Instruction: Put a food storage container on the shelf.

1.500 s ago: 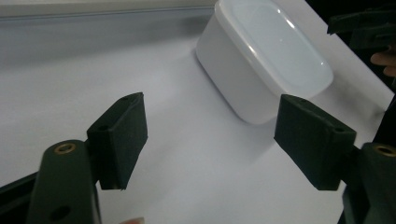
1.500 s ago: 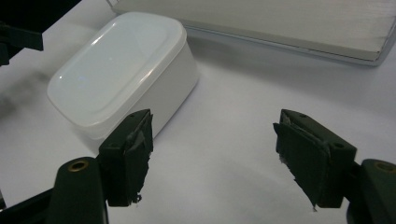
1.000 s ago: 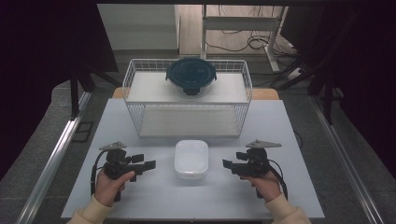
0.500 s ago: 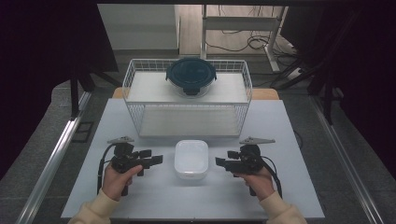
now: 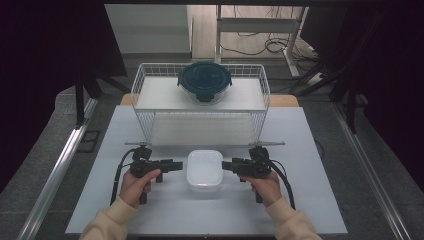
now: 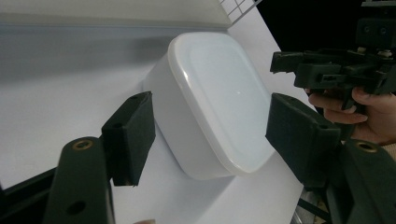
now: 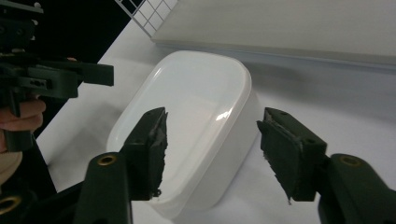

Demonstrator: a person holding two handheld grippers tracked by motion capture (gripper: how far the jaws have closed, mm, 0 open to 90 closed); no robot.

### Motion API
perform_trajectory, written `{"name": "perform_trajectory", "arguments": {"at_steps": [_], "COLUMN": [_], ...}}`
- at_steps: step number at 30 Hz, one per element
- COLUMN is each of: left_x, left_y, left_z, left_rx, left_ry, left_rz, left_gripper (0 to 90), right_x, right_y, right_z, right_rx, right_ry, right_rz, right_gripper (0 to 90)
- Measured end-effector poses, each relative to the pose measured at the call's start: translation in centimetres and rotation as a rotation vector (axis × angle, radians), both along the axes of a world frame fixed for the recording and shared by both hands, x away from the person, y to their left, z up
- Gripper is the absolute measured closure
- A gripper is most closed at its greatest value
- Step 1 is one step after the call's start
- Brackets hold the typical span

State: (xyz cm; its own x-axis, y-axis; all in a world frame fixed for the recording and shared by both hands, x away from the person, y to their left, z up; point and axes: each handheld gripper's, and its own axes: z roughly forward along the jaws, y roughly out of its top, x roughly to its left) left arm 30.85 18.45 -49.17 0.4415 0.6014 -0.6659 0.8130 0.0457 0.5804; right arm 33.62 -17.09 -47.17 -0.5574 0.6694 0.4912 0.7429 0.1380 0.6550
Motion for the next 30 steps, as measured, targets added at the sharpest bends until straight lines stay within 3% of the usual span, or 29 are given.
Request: {"name": "perform_trajectory", "arguments": {"at_steps": [4,13,18,30], "left_x": [0.7,1.5,2.0,2.5], "left_y": [0.0,-0.8,-1.1,-1.6], "left_z": [-0.9,-1.9,-2.5,-3.5], "left_rx": [-0.006,-0.035,-0.082,-0.12], "left_ry": [0.028,0.072,0.113,0.183], "left_rz": [-0.006,-0.029,-0.035,-0.069], "left_gripper": [33.8,37.8,41.8,57.2], "right_x": [0.5,0.7,0.8,1.0], "right_y": [0.4,1.2,1.2,1.2], "right_z": [-0.8,-1.7,-1.9,-2.5], "right_rx": [0.011,0.018,0.026,0.051], "right_ry": [0.039,0.08,0.099,0.141], "right_rz": [0.006,0.037,0.04,0.037], "right_gripper": [43.9,46.7,47.7,55.2]}}
